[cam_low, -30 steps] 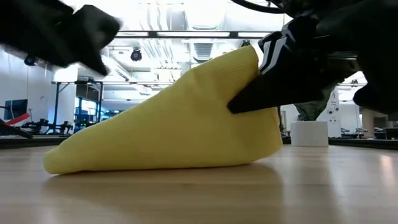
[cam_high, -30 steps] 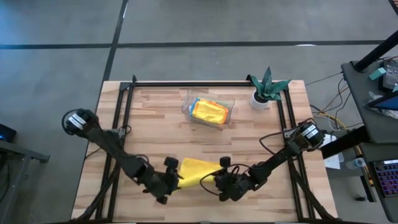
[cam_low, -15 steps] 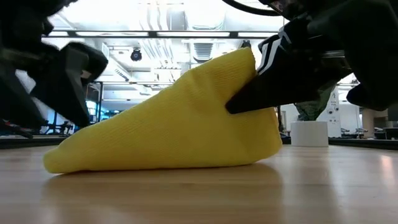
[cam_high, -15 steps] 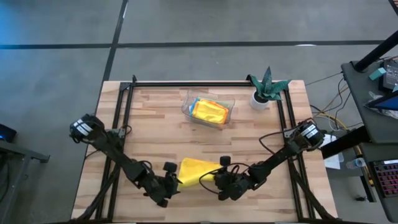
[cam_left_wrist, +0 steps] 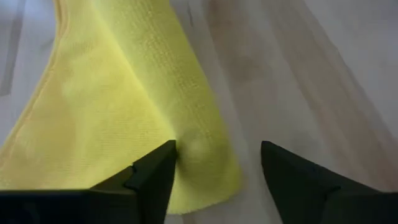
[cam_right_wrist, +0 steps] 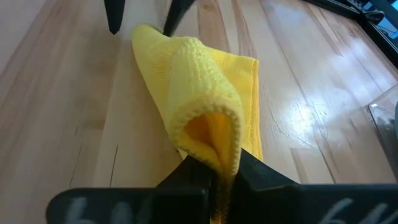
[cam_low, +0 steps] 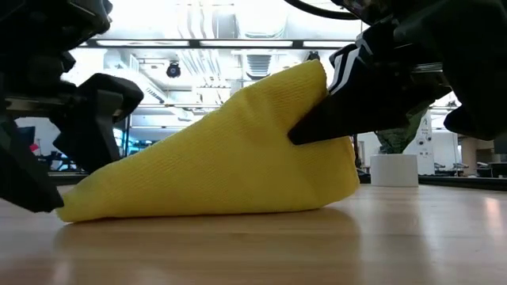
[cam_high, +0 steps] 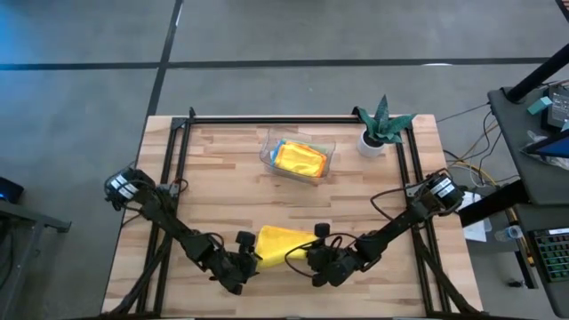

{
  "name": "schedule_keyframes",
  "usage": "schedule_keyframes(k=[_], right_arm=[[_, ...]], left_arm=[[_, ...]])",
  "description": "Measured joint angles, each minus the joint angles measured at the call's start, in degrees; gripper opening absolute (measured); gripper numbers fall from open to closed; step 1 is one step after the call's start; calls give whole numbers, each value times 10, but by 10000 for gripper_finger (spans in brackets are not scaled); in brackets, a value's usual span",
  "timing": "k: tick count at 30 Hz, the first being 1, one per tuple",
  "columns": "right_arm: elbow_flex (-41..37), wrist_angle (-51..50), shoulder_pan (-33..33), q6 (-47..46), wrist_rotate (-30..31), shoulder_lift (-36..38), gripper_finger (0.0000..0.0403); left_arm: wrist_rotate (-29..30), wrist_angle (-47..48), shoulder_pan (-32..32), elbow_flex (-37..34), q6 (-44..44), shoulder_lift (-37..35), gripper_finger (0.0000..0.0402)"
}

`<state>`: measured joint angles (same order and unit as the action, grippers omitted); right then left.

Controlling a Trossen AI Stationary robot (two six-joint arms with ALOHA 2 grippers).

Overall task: Fold microfiber towels
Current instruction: Put the yellow folded towel into the transparent bin

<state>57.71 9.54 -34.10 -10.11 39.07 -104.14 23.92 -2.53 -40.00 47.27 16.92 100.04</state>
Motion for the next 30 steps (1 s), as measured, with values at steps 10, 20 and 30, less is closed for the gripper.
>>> schedule_keyframes(k=[10, 20, 30], right_arm=[[0, 0, 0, 0, 0, 0, 9], [0, 0, 0, -4, 0, 0, 9], [0, 0, -2, -4, 0, 2, 9]], left_arm=[[21, -10, 6, 3, 17, 46, 298], [111, 2, 6, 2, 36, 53, 224], [107, 43, 7, -1, 19, 16, 12]])
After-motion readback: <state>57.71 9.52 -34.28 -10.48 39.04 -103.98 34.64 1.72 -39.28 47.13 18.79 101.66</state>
